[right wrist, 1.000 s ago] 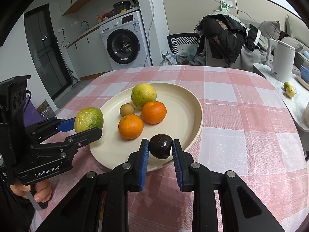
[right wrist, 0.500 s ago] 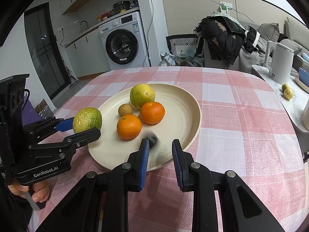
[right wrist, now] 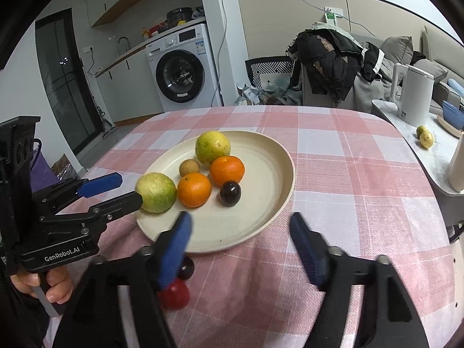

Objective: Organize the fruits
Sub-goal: 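Open both tools to drop the pomelo and plum onto the plate, then move both open tools back toward the red tomatoes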

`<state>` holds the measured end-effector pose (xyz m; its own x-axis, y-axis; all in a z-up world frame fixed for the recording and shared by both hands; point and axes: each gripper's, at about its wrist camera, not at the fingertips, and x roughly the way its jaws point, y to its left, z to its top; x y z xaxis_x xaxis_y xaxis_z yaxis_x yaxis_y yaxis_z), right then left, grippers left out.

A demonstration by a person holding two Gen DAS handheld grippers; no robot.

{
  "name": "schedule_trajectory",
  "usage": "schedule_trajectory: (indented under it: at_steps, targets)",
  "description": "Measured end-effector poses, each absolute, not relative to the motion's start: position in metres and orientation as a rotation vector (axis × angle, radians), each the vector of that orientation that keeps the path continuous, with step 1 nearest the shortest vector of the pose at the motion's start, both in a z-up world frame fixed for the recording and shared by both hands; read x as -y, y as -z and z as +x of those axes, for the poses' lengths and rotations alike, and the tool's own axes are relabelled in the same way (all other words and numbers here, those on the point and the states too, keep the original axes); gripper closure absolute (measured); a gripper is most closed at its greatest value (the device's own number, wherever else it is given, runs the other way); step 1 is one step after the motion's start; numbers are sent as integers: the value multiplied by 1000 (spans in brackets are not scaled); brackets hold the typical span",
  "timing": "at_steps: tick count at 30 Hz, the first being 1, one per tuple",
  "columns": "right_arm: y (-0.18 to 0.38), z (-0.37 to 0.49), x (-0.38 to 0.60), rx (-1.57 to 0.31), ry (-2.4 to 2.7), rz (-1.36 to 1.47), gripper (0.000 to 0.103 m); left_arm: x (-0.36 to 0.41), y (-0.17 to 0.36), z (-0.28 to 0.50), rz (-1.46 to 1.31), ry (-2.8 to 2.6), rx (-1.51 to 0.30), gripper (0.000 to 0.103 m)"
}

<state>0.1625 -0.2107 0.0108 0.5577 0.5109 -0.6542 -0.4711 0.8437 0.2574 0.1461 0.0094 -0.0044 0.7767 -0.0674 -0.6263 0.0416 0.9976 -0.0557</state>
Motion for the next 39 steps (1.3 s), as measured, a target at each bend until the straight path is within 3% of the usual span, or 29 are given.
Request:
schedule_trajectory:
  at_steps: [1,4,6,7,39]
  targets:
    - [-13,160,212,-786,-579,54,15,-10,2,140,-42,58,-665,20]
    - [-16,153,216,-786,-571,47,7,-10,-4,126,-32,64,-647,18]
    - [-17,148,217,-790,-570,40,3,-8,-6,119,-23,66,-652,10]
    - [-17,146,218,-792,-569,35,3,-7,-6,116,-21,64,-652,0]
    - [15,134,194,-954,-637,-50,1,-1,16,114,-17,87,-695,0]
